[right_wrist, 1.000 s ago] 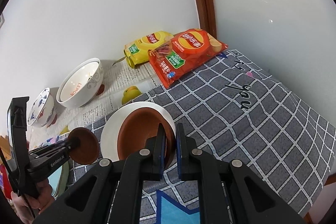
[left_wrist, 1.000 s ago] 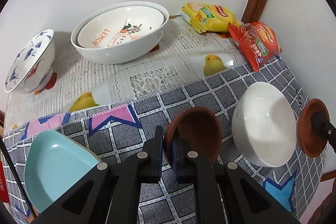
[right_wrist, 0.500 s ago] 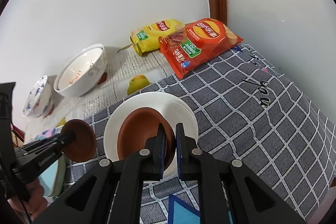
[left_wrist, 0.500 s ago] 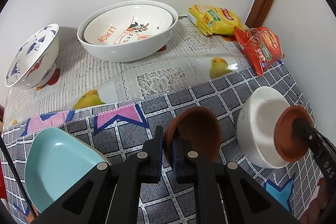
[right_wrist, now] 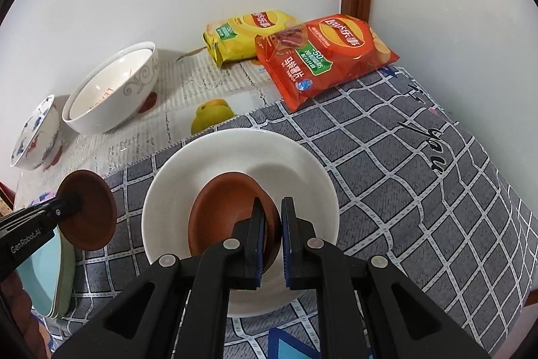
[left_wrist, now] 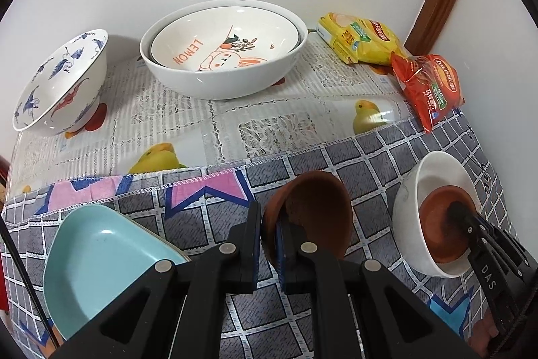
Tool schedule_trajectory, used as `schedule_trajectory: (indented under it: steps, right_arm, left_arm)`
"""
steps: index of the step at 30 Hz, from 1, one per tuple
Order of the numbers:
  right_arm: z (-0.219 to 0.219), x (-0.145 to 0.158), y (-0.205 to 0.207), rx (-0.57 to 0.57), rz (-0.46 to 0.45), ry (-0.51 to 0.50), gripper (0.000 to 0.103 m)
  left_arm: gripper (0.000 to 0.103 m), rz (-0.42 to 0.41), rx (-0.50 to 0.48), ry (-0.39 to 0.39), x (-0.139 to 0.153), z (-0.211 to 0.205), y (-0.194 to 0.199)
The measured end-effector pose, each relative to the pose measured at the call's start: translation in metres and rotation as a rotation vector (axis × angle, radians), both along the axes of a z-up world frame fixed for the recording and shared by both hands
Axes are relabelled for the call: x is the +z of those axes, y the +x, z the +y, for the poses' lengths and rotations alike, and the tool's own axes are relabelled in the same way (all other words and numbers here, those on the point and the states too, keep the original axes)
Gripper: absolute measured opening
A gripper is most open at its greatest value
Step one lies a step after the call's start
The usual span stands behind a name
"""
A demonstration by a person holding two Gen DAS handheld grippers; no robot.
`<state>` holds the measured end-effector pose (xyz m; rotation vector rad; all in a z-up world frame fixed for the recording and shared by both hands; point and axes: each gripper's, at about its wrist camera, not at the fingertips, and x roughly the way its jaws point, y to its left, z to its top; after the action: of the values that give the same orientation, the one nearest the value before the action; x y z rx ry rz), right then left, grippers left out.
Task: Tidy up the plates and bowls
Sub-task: 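Carry the right gripper's brown bowl over the white bowl while the left gripper holds its brown bowl, then lower the brown bowl into the white bowl and open the right gripper while the left holds its bowl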
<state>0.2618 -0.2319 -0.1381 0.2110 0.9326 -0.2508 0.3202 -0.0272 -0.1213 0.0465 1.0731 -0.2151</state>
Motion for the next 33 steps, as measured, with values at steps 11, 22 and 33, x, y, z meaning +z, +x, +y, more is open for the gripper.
schedule_trajectory:
  steps: [11,22,33]
  right_arm:
    - [0.000,-0.006,0.004,0.000,0.029,-0.025,0.009]
    - [0.000,-0.008,0.008,0.011,0.048,-0.046,0.009]
    - [0.002,-0.014,0.016,0.004,0.087,-0.106,0.009]
  left_arm:
    - [0.008,-0.002,-0.012,0.006,0.000,-0.004,-0.001]
    - [0.009,-0.002,-0.012,0.006,0.000,-0.004,-0.002]
    - [0.009,-0.001,-0.014,0.005,0.000,-0.003,-0.002]
